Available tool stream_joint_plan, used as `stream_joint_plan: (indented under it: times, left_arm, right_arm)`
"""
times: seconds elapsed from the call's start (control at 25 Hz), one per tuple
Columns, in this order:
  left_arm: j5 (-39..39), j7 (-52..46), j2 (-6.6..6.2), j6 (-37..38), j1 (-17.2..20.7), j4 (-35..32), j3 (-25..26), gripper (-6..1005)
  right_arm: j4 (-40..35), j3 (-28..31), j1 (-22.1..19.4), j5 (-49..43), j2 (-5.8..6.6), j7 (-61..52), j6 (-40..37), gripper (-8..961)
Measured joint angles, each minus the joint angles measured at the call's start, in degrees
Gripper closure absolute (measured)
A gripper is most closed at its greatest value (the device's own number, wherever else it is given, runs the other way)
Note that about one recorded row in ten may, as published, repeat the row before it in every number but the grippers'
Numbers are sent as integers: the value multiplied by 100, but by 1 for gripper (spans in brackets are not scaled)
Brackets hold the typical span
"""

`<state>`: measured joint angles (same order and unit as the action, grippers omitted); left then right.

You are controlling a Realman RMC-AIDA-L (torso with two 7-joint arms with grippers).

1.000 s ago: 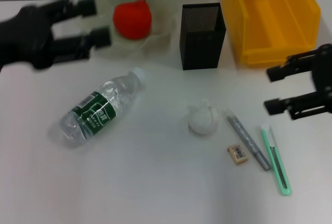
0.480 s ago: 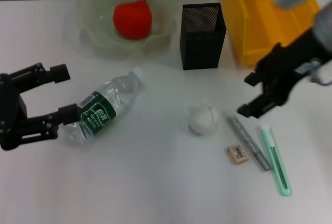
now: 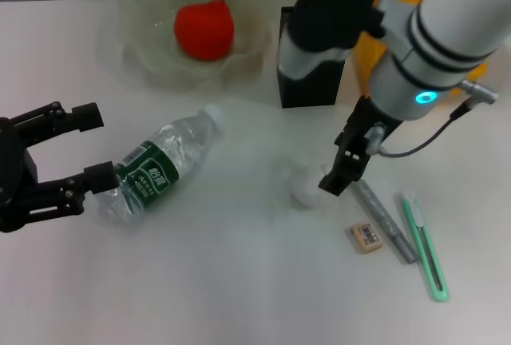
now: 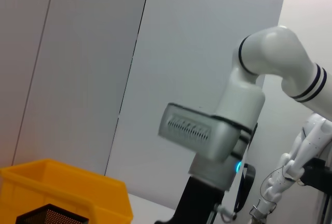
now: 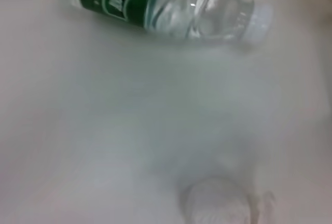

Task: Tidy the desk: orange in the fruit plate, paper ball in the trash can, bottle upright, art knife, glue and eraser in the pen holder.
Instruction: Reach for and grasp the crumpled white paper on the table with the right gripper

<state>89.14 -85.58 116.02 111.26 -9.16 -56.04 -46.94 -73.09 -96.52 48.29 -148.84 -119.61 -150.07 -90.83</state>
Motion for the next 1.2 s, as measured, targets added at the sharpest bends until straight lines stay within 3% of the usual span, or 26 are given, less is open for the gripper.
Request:
stream_joint_plan:
  times: [0.72,1.2]
  left_arm:
    - [16,164,-68,-15,-41,311,-5,185]
    - [141,306,-36,33,-14,314,-24,193]
  right_arm:
    - [428,-533,137,266,-19,-169,483,128]
    - [772,-917,265,53,-18,-357,865,138]
